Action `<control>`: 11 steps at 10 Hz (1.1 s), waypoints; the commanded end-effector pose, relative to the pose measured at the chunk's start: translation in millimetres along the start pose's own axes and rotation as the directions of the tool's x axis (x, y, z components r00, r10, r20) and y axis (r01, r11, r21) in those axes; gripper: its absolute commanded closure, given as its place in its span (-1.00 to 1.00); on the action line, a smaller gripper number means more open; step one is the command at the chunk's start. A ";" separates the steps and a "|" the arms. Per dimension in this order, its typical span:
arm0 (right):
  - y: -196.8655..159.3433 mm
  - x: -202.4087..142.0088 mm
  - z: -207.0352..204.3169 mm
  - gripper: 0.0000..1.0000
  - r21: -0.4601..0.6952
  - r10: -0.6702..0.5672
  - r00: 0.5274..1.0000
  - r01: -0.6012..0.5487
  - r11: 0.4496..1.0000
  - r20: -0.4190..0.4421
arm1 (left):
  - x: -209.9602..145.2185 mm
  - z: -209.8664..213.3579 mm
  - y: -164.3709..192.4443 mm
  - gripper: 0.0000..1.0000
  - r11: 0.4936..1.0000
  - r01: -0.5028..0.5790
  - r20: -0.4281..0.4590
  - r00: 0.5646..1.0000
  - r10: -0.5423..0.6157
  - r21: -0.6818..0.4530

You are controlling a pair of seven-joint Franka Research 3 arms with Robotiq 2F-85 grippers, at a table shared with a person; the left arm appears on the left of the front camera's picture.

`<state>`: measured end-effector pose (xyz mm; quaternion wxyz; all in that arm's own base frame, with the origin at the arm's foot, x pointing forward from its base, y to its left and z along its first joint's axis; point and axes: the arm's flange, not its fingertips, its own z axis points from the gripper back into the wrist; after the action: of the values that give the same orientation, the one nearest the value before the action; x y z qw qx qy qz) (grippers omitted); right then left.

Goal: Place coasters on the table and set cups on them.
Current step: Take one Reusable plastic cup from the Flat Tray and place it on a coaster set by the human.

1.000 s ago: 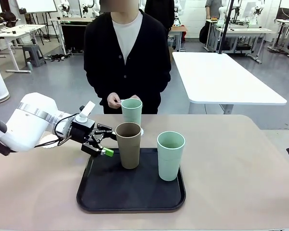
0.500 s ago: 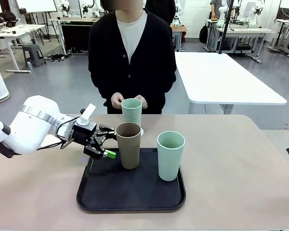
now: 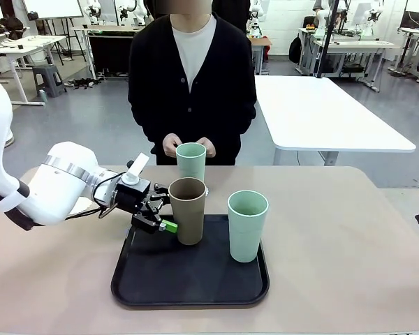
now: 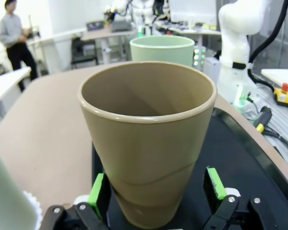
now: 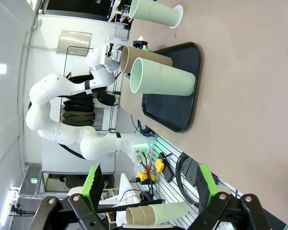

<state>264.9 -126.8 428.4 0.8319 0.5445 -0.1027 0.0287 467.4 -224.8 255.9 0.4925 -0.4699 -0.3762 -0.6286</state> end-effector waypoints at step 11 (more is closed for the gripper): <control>0.1 0.5 -0.4 -1.00 0.013 0.008 1.000 -0.008 1.000 0.006 | -5.5 -46.3 17.6 -1.00 0.999 0.041 0.043 0.998 -0.040 -0.028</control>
<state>264.9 -126.8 428.4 0.8319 0.5445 -0.1027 0.0287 471.4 -264.1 243.1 0.4718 -0.4880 -0.3691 -0.6348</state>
